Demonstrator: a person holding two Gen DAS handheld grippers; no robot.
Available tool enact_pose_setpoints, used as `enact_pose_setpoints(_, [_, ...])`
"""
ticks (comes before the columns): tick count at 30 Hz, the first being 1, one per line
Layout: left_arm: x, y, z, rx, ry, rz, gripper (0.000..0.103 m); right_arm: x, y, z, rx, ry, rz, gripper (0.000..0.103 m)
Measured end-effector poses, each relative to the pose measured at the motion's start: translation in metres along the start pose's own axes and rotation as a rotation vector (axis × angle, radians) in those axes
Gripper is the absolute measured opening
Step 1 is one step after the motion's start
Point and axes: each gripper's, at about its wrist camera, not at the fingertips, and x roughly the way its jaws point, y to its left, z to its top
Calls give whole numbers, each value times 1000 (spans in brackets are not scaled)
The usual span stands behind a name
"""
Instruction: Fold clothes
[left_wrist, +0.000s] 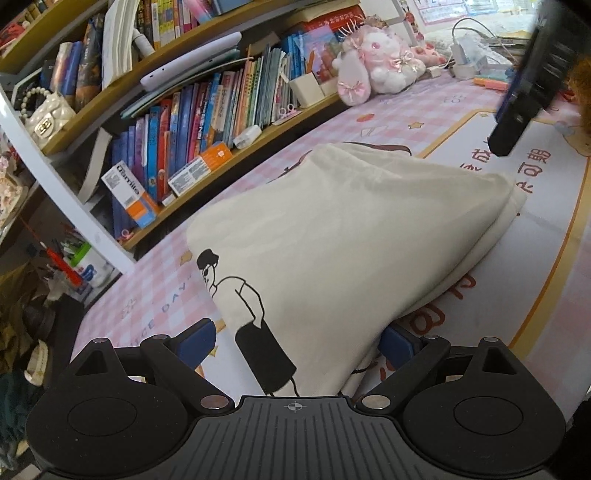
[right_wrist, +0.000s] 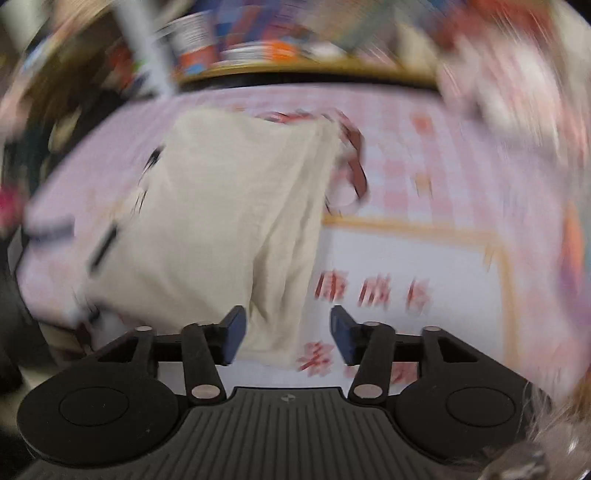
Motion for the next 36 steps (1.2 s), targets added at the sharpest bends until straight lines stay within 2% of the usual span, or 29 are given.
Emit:
enact_pose_setpoints(2, [0, 4, 3, -8, -2, -9, 95, -4, 24, -3, -207, -35, 38, 75])
enact_pose_setpoints(6, [0, 9, 6, -16, -10, -19, 95, 9, 68, -18, -497, -66, 42, 75])
enact_pose_setpoints(10, [1, 14, 7, -45, -7, -39, 95, 32, 89, -29, -597, -61, -14, 70])
enact_pose_setpoints(12, [2, 20, 6, -97, 4, -61, 95, 41, 89, -32, -619, -48, -44, 61])
enact_pose_setpoints(13, [3, 24, 5, -130, 10, -72, 95, 44, 89, -33, -637, -37, -67, 47])
enact_pose_setpoints(14, [3, 27, 4, -157, 12, -83, 95, 48, 89, -33, -656, -21, -95, 26])
enact_pose_setpoints(16, [2, 28, 2, -178, 15, -96, 94, 51, 90, -31, -675, -2, -135, 12])
enact_pose_setpoints(20, [-3, 14, -2, -84, 9, -111, 94, 36, 86, -11, -622, -60, -146, 8])
enact_pose_setpoints(21, [-5, 9, -4, -47, 4, -121, 91, 31, 87, -7, -620, -80, -149, 8])
enact_pose_setpoints(23, [-7, -3, -7, 43, 8, -111, 76, 23, 88, 1, -625, -109, -157, 8])
enact_pose_setpoints(25, [-5, -11, -11, 108, 24, -72, 48, 18, 90, 8, -640, -121, -165, 8])
enact_pose_setpoints(26, [-4, -14, -14, 138, 31, -51, 43, 16, 90, 10, -643, -124, -166, 8])
enact_pose_setpoints(28, [-1, -14, -17, 146, 44, -27, 28, 14, 89, 12, -647, -121, -167, 8])
enact_pose_setpoints(31, [-2, -9, -17, 152, 38, -38, 8, 16, 88, 8, -663, -103, -166, 8])
enact_pose_setpoints(34, [-4, -3, -16, 160, 30, -54, 5, 22, 87, -3, -686, -80, -176, 9])
enact_pose_setpoints(36, [-5, 0, -15, 165, 25, -65, 5, 26, 87, -13, -710, -67, -191, 17])
